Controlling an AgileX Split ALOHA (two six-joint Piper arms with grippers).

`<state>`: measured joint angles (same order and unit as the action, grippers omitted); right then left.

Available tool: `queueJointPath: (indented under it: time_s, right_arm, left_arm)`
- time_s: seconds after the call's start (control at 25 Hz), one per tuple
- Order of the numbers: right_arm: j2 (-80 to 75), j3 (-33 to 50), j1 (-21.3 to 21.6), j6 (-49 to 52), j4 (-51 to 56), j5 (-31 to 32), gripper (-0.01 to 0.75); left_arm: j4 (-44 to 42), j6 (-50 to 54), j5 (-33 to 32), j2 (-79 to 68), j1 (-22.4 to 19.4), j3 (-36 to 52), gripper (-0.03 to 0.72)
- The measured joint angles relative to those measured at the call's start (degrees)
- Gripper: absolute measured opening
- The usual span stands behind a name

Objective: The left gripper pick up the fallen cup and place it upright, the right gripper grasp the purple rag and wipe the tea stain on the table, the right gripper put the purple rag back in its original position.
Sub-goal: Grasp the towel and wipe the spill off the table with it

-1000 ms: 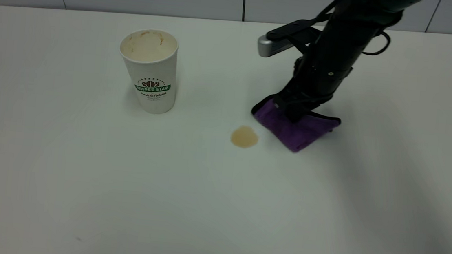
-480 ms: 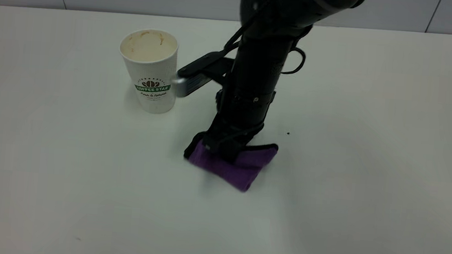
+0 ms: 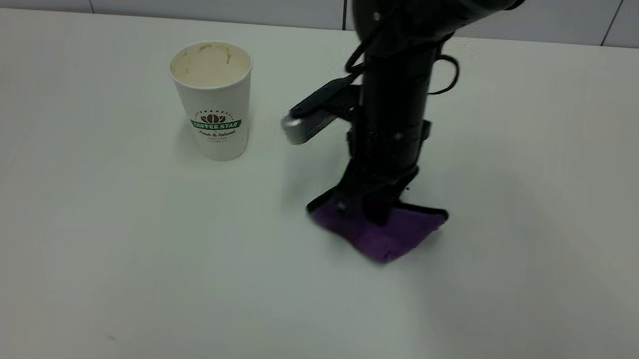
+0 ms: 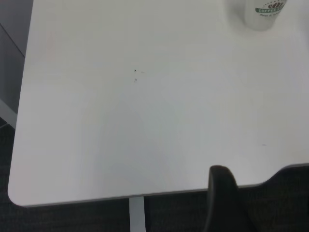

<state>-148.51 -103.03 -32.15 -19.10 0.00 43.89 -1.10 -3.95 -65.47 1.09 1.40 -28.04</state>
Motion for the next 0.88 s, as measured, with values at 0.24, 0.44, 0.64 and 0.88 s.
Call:
queueJointPath:
  time_s: [0.24,0.44,0.64,0.88]
  right_arm:
    - [0.0,-0.1,11.8,6.4,-3.1,-0.6,0.049]
    - [0.0,-0.1,20.5,7.7,-3.1,0.0,0.049]
    - [0.0,-0.1,26.8,9.1,-1.5,0.0,0.058]
    - [0.0,-0.3,27.8,2.9,5.6,1.2,0.135]
  left_arm:
    - [0.0,0.0,0.0,0.0,0.0,0.0,0.449]
    - [0.1,0.0,0.0,0.0,0.0,0.0,0.449]
    - [0.0,0.0,0.0,0.0,0.0,0.0,0.449]
    - [0.0,0.0,0.0,0.0,0.0,0.0,0.449]
